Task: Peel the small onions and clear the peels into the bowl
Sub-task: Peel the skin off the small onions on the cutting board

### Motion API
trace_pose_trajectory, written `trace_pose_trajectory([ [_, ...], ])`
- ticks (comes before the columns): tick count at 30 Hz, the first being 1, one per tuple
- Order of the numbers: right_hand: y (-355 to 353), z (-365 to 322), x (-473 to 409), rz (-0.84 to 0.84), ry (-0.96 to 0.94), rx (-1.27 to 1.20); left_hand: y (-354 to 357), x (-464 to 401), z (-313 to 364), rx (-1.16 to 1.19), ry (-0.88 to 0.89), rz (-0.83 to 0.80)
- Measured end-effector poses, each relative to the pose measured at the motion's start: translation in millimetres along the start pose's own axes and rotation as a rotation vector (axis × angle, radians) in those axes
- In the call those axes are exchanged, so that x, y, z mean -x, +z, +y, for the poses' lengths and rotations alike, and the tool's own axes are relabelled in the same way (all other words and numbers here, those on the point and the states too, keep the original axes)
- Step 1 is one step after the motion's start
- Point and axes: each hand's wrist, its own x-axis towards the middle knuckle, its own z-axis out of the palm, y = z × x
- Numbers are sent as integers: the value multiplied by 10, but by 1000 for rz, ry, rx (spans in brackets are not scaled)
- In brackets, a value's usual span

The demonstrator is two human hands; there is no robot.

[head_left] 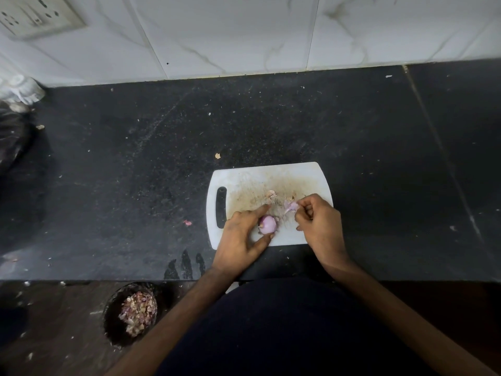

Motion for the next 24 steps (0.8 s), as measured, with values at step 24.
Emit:
trace_pose_trajectory([
  [24, 143, -52, 100, -235, -478, 277, 35, -73, 7, 161, -121, 63],
])
